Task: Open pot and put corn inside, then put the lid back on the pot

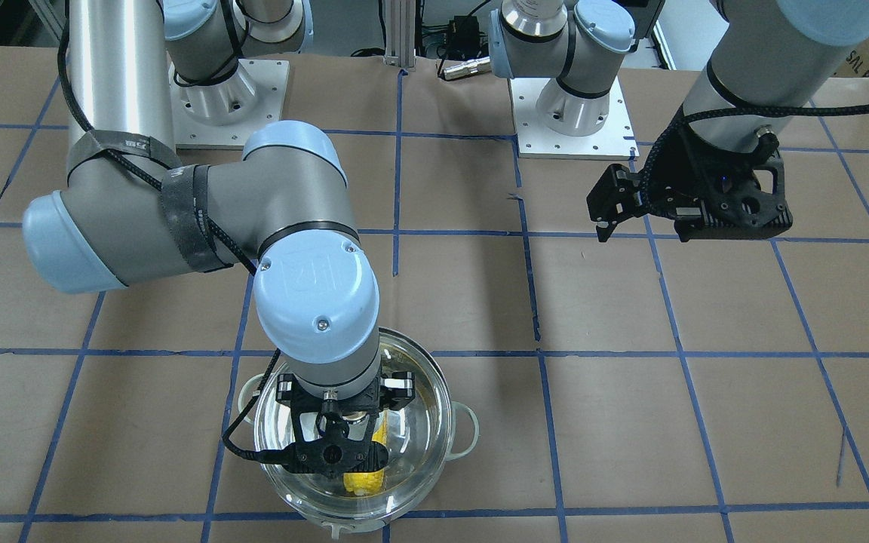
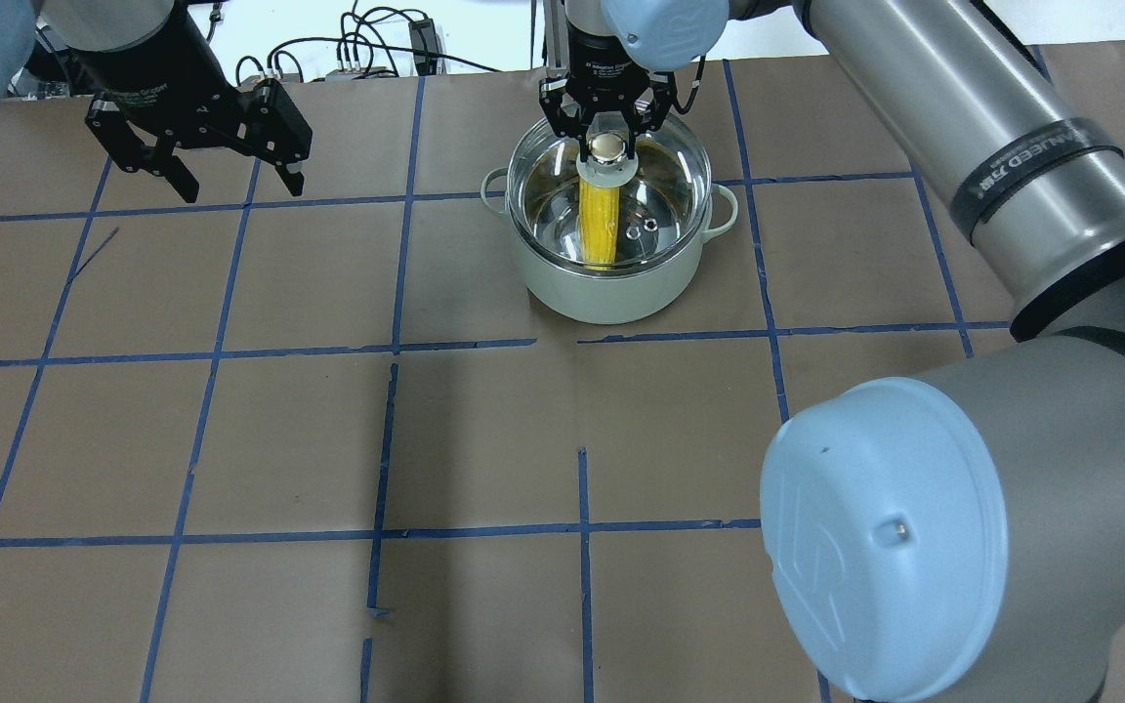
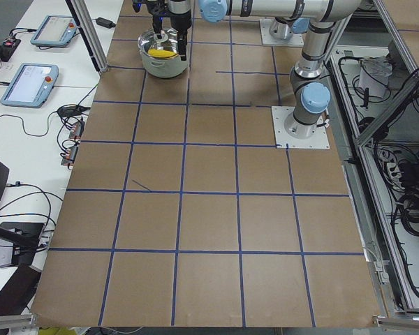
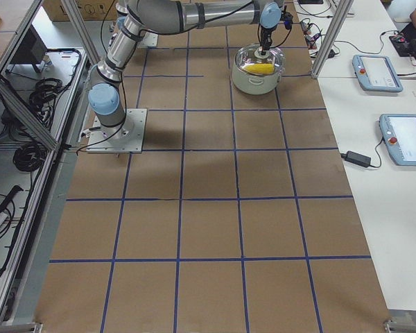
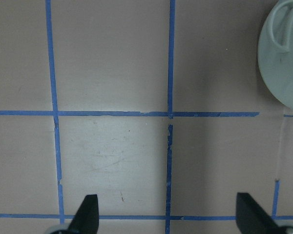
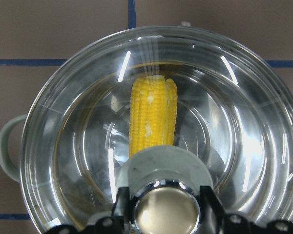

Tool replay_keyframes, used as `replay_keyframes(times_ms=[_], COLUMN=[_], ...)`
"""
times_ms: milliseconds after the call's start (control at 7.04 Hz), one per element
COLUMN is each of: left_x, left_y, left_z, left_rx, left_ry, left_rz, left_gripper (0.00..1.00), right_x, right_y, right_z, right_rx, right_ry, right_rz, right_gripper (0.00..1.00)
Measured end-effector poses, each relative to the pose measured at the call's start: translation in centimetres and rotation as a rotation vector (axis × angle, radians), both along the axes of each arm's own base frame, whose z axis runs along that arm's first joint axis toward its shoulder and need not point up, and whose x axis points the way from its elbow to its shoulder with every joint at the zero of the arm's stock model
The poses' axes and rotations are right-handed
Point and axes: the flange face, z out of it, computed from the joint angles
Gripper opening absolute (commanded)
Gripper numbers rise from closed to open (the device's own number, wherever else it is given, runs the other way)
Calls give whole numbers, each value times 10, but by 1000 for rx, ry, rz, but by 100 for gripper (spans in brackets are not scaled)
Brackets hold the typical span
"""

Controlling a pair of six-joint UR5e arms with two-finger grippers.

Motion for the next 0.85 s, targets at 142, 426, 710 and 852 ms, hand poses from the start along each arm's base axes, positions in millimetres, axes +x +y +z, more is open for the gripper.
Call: replay_keyframes(times_ms=[142, 426, 710, 852], left_x=[0, 0, 0, 0], left_y=[0, 0, 0, 0], left_z=[0, 0, 0, 0], left_rx=[0, 1, 0, -1], left_ry=[0, 0, 0, -1], left_rz=[0, 0, 1, 0], left_gripper=[100, 100, 100, 100], right_x=[-1, -1, 3, 5], right_y=[-1, -1, 4, 7], right_z=[-1, -2, 0, 0], right_rx=[-1, 0, 7, 13], right_ry=[-1, 0, 2, 4], right_rz=[-1, -1, 4, 5], right_gripper=[24, 24, 24, 24])
